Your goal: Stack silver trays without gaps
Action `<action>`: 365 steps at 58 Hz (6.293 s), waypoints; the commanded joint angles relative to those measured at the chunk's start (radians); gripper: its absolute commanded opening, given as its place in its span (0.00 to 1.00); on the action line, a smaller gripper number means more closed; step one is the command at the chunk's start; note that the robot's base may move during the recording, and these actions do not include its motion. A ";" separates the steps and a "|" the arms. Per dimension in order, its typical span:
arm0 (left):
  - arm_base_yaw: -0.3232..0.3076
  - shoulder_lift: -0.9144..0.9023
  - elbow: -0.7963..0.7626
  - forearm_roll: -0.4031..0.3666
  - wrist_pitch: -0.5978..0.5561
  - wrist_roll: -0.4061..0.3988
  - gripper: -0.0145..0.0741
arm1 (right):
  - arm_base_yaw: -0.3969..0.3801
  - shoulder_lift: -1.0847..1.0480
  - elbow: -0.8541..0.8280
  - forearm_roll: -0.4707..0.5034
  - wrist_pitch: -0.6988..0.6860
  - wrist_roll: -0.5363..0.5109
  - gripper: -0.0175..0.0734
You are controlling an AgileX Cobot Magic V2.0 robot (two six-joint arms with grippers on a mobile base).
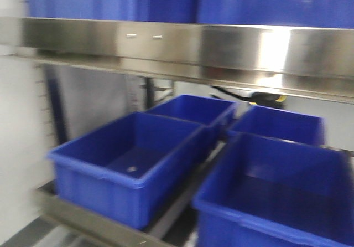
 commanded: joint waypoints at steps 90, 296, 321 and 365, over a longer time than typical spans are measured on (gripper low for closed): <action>-0.008 -0.007 -0.008 0.008 -0.044 0.023 0.16 | 0.003 -0.012 -0.014 0.014 -0.067 -0.010 0.11; -0.008 -1.383 0.914 0.093 0.142 -0.001 0.15 | 0.212 -1.486 0.934 -0.085 -0.056 -0.022 0.11; -0.008 -1.489 0.914 0.095 0.154 -0.001 0.15 | 0.212 -1.527 0.936 -0.085 -0.062 -0.022 0.11; -0.008 -1.489 0.914 0.097 0.154 -0.001 0.15 | -0.211 -1.527 1.188 -0.138 -0.306 -0.022 0.11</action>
